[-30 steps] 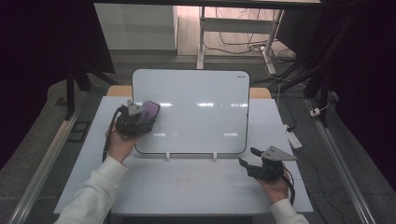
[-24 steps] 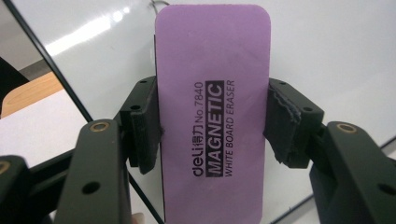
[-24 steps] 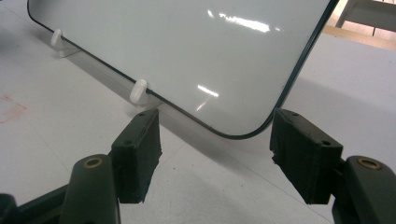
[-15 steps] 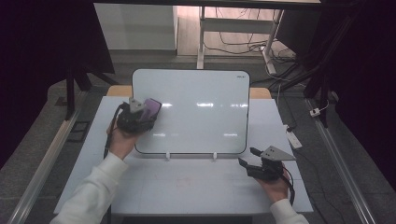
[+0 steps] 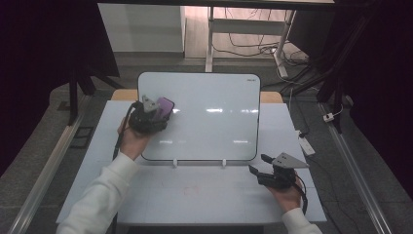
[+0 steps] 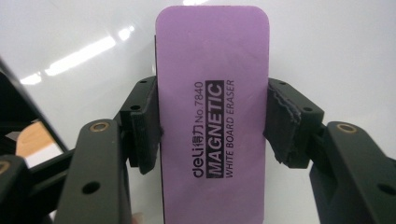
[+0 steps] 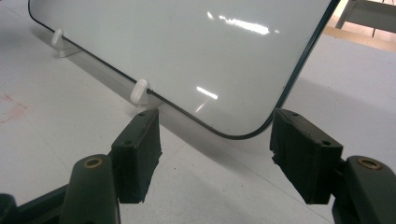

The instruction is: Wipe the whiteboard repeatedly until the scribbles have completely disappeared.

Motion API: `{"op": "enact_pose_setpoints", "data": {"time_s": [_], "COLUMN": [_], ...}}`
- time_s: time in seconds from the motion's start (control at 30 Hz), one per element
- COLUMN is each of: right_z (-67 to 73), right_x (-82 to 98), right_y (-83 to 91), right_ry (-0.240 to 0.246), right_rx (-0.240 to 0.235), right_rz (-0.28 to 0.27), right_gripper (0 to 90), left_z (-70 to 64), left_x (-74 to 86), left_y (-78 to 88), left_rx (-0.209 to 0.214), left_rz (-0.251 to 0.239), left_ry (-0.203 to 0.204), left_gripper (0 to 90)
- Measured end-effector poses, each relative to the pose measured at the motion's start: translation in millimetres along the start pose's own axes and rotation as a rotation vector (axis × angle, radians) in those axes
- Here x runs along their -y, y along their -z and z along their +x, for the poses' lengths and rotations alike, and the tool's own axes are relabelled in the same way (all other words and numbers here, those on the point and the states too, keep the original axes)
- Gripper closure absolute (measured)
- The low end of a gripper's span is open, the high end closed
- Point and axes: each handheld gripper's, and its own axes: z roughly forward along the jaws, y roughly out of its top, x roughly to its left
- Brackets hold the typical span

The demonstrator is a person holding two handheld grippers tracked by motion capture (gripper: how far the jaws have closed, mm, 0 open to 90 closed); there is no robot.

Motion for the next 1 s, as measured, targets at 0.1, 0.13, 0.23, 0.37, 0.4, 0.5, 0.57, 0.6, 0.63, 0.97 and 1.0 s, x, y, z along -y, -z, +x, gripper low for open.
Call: {"op": "enact_pose_setpoints", "data": {"time_s": [0.1, 0.13, 0.23, 0.37, 0.4, 0.5, 0.57, 0.6, 0.63, 0.97, 1.0], "right_z": [0.0, 0.1, 0.1, -0.1, 0.0, -0.4, -0.7, -0.7, -0.5, -0.3, -0.3], "right_x": [-0.6, -0.8, -0.8, -0.8, -0.8, -1.1, -1.1, -1.1, -1.2, -1.7, -1.7], "right_y": [1.1, 1.4, 1.3, 1.5, 1.7, 2.9, 2.9, 2.7, 2.5, 1.9, 2.0], "right_ry": [0.002, -0.001, -0.001, 0.000, -0.001, 0.000, -0.003, -0.001, 0.000, 0.003, 0.004], "right_rx": [0.003, 0.003, 0.003, 0.005, 0.004, 0.009, 0.009, 0.010, 0.009, 0.009, 0.010], "right_rz": [-0.005, -0.006, -0.006, -0.005, -0.007, -0.008, -0.011, -0.009, -0.010, -0.008, -0.008], "right_gripper": [32.6, 32.6, 32.6, 32.6, 32.6, 32.7, 32.6, 32.6, 32.6, 32.6, 32.6], "left_z": [-9.7, -12.5, -18.9, -18.6, -17.5, -11.2, -5.0, -1.5, 1.3, 15.0, 15.2], "left_x": [18.1, 24.4, 40.3, 54.7, 58.3, 66.5, 68.1, 67.4, 65.8, 20.5, 16.5], "left_y": [1.0, 1.3, 2.7, 5.7, 6.6, 10.5, 12.5, 13.1, 13.4, 7.4, 6.3], "left_rx": [0.027, 0.031, 0.043, 0.073, 0.075, 0.063, 0.055, 0.057, 0.058, 0.038, 0.038], "left_rz": [0.011, 0.012, 0.017, 0.040, 0.042, 0.045, 0.039, 0.036, 0.032, -0.013, -0.016], "left_ry": [-0.007, -0.011, -0.015, -0.008, -0.001, 0.016, 0.040, 0.053, 0.066, 0.082, 0.083], "left_gripper": [41.3, 41.2, 41.2, 41.2, 41.2, 41.2, 41.2, 41.2, 41.2, 41.2, 41.2]}}
